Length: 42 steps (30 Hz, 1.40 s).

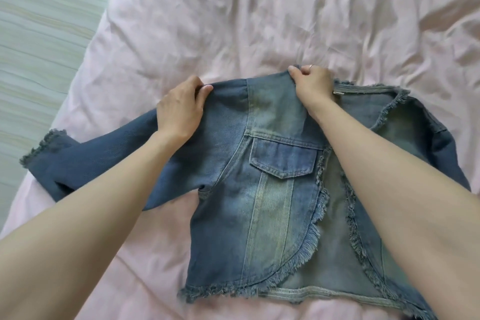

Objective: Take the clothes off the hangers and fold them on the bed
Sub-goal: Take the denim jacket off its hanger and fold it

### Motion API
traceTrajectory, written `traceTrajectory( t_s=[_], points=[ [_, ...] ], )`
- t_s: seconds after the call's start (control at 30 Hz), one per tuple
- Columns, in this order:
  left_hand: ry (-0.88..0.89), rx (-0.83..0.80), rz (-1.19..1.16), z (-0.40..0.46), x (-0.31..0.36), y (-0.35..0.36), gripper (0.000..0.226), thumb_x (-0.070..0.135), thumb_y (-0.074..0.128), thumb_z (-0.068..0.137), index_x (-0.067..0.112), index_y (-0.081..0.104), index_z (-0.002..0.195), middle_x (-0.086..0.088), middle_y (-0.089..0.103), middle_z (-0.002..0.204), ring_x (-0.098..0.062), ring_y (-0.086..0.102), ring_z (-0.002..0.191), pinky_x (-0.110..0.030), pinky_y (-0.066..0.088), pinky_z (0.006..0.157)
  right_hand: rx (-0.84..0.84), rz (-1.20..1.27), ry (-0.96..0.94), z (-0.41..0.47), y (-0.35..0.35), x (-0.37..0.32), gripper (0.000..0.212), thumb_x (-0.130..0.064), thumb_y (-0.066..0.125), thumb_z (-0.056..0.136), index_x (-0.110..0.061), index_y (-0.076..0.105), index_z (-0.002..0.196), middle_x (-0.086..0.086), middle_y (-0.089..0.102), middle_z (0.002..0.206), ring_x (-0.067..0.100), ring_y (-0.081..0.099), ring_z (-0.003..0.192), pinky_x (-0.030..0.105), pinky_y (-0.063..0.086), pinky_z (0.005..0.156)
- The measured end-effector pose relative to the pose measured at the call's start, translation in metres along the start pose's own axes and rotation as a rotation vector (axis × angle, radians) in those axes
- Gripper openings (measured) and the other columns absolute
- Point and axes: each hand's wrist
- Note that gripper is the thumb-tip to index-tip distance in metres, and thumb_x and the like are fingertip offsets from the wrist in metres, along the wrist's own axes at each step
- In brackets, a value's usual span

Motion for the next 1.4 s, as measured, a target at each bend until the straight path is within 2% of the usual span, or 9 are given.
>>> traceTrajectory(
  t_s=[0.13,0.23,0.37,0.53,0.63,0.77,1.03,1.27,1.4],
  points=[
    [-0.001,0.018,0.035,-0.002,-0.007,-0.001,0.041,0.048,0.040,0.096,0.010,0.056,0.096,-0.011,0.066,0.099,-0.036,0.058,0.094,-0.039,0.039,0.076,0.137,-0.235,-0.057,-0.016,0.003,-0.005,0.035,-0.045,0.043,0.095,-0.012,0.055,0.096,0.010,0.059,0.102,0.025,0.054,0.098,0.030,0.031,0.070],
    [0.047,0.049,0.092,-0.010,-0.022,-0.013,0.042,0.050,0.038,0.095,0.012,0.056,0.095,-0.009,0.065,0.099,-0.032,0.058,0.095,-0.040,0.039,0.082,0.208,-0.384,-0.202,-0.039,0.014,-0.005,0.050,-0.042,0.039,0.096,-0.009,0.041,0.133,0.011,0.042,0.137,0.028,0.038,0.127,0.041,0.030,0.097],
    [-0.040,-0.048,0.224,-0.027,-0.056,-0.045,0.050,0.062,0.040,0.088,0.014,0.053,0.096,-0.011,0.063,0.096,-0.036,0.058,0.090,-0.041,0.040,0.072,0.173,-0.377,-0.520,-0.107,0.046,-0.001,0.052,-0.038,0.041,0.093,-0.011,0.045,0.137,0.013,0.037,0.147,0.031,0.032,0.137,0.055,0.021,0.109],
    [-0.176,-0.264,0.287,-0.053,-0.102,-0.086,0.057,0.074,0.040,0.079,0.019,0.052,0.084,-0.012,0.065,0.092,-0.033,0.060,0.091,-0.036,0.037,0.068,-0.134,-0.359,-0.658,-0.210,0.092,0.005,0.058,-0.048,0.034,0.090,-0.017,0.050,0.135,0.009,0.038,0.148,0.027,0.034,0.138,0.057,0.017,0.110],
    [-0.194,-0.342,0.292,-0.070,-0.120,-0.108,0.060,0.080,0.044,0.073,0.022,0.053,0.086,-0.006,0.062,0.089,-0.030,0.059,0.092,-0.037,0.037,0.070,-0.341,-0.495,-0.571,-0.228,0.096,0.014,0.070,-0.060,0.012,0.086,-0.028,0.026,0.148,0.000,0.011,0.158,0.017,0.006,0.146,0.050,-0.006,0.115],
    [-0.297,-0.534,0.183,-0.093,-0.142,-0.135,0.059,0.079,0.059,0.060,0.024,0.051,0.081,0.004,0.058,0.078,-0.023,0.054,0.085,-0.035,0.038,0.070,-0.489,-0.595,-0.475,-0.220,0.085,0.007,0.060,-0.053,0.027,0.097,-0.029,0.012,0.150,-0.005,-0.004,0.159,0.012,-0.006,0.146,0.047,-0.008,0.116],
    [-0.269,-0.469,-0.259,-0.104,-0.100,-0.192,0.034,0.031,0.067,0.078,0.005,0.055,0.059,0.001,0.051,0.039,-0.017,0.047,0.041,-0.021,0.037,0.042,-0.575,0.051,-0.126,-0.266,0.038,-0.039,0.048,-0.038,0.045,0.097,-0.015,0.043,0.139,0.001,0.044,0.143,0.015,0.038,0.134,0.030,0.029,0.111],
    [0.146,-0.756,-0.227,-0.144,0.001,-0.166,0.026,0.037,0.057,0.087,0.021,0.061,0.066,0.005,0.056,0.064,-0.008,0.049,0.061,-0.024,0.038,0.062,-0.516,0.713,0.357,-0.304,-0.010,-0.028,0.046,-0.041,0.032,0.101,-0.012,0.045,0.135,0.006,0.050,0.136,0.021,0.046,0.124,0.042,0.038,0.105],
    [-0.138,-0.641,-0.310,-0.168,-0.017,-0.128,0.027,0.028,0.054,0.089,0.011,0.063,0.070,-0.005,0.061,0.071,-0.017,0.053,0.072,-0.030,0.041,0.064,-0.475,0.564,0.389,-0.308,-0.022,0.000,0.049,-0.041,0.033,0.101,-0.017,0.031,0.144,0.005,0.039,0.145,0.024,0.041,0.130,0.042,0.036,0.106]
  ],
)
Point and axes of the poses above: each hand's wrist, its own z-axis towards the middle knuckle, its own y-axis out of the palm, x = y × z
